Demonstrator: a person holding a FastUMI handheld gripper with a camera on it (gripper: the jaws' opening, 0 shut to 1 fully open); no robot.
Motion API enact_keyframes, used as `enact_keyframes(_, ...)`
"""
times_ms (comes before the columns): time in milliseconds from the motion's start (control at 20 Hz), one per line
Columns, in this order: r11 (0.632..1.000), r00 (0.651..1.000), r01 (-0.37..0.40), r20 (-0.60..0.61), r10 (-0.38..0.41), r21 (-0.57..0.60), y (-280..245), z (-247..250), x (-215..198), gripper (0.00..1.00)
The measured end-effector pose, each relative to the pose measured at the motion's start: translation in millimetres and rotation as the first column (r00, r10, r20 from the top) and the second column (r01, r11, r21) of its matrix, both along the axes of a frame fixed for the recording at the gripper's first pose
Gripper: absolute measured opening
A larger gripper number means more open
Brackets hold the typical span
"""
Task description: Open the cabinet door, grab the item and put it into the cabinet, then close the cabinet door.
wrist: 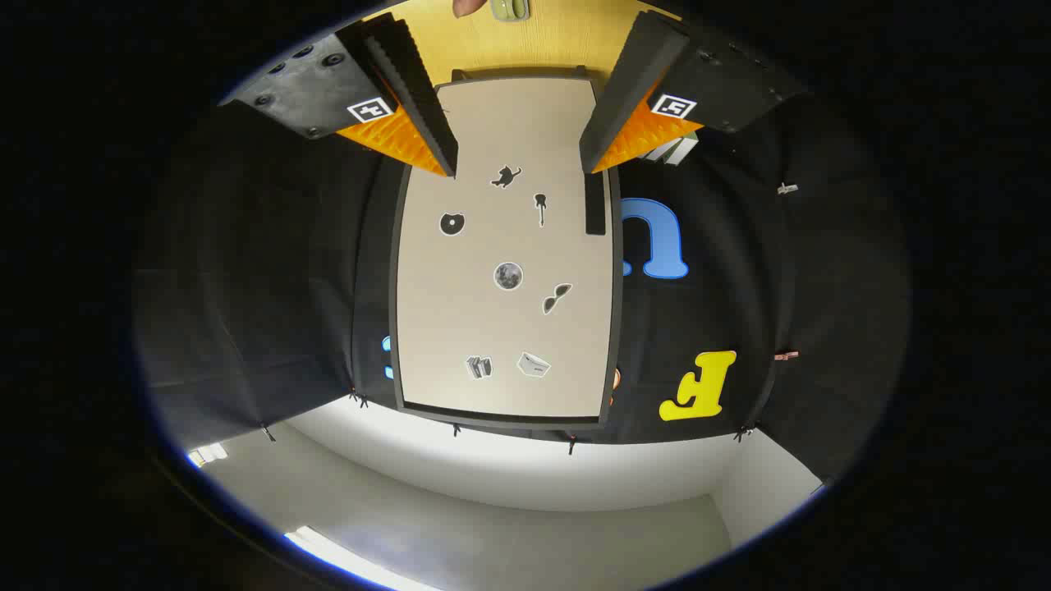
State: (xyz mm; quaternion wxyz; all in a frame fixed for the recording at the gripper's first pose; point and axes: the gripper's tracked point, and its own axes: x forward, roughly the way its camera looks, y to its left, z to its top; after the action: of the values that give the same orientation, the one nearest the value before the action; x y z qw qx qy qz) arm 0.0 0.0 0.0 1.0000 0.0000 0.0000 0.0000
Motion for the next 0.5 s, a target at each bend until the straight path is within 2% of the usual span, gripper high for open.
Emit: enact_keyframes(500,1.000,1.000,0.006,0.002,-0.006,0.002,0.2,-1.3,-0.5,0.97)
